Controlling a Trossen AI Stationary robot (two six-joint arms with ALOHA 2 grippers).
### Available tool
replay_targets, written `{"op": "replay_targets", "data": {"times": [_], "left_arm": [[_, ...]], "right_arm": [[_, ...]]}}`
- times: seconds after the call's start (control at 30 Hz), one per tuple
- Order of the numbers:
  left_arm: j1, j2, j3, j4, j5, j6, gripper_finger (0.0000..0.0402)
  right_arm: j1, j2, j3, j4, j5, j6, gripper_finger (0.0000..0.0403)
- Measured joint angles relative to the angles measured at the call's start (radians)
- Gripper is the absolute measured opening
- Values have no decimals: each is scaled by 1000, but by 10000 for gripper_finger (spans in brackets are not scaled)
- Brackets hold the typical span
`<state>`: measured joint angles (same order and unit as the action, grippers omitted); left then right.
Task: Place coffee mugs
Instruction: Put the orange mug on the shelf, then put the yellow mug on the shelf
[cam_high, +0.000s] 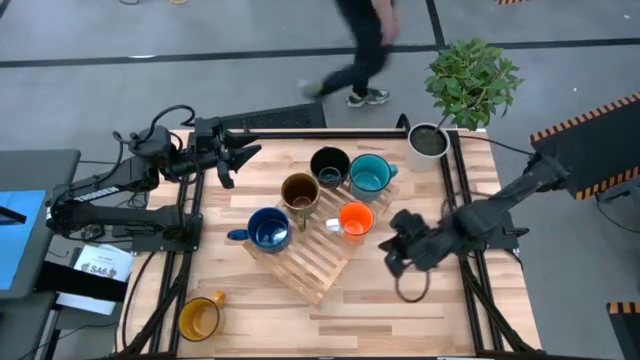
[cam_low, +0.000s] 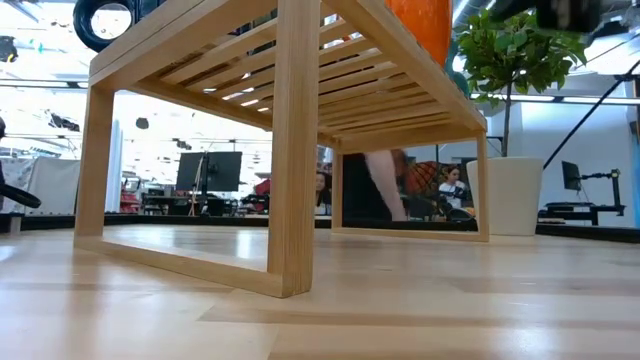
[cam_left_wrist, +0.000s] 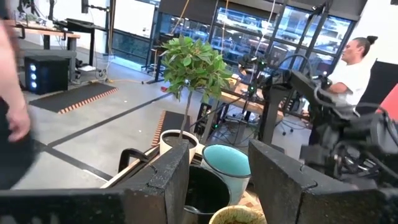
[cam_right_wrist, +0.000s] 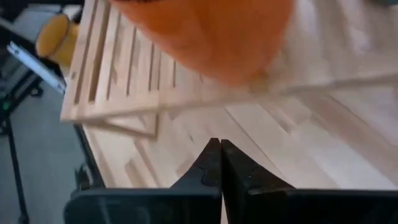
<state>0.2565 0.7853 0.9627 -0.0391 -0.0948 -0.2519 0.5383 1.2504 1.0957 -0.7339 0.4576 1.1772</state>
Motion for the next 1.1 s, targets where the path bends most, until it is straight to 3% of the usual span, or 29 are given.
{"op": "replay_targets", "data": {"times": [0.13, 0.3, 0.47, 0.9, 1.0, 1.1], "left_arm": [[0, 0, 0, 0, 0, -3, 149], [0, 0, 0, 0, 0, -8, 149], [0, 0, 0, 0, 0, -8, 149], [0, 0, 0, 0, 7, -17, 149], [1, -6, 6, -9, 68, -87, 149], [-4, -26, 12, -9, 221, -147, 149]], "right_arm": [[-33, 80, -11, 101, 43, -13, 29], [-62, 123, -11, 142, 67, -26, 16], [-85, 126, -11, 208, 68, -67, 19], [-142, 105, -11, 184, 36, -138, 21], [-126, 53, -11, 133, 3, -161, 23], [-108, -22, -11, 45, 13, -166, 22]]}}
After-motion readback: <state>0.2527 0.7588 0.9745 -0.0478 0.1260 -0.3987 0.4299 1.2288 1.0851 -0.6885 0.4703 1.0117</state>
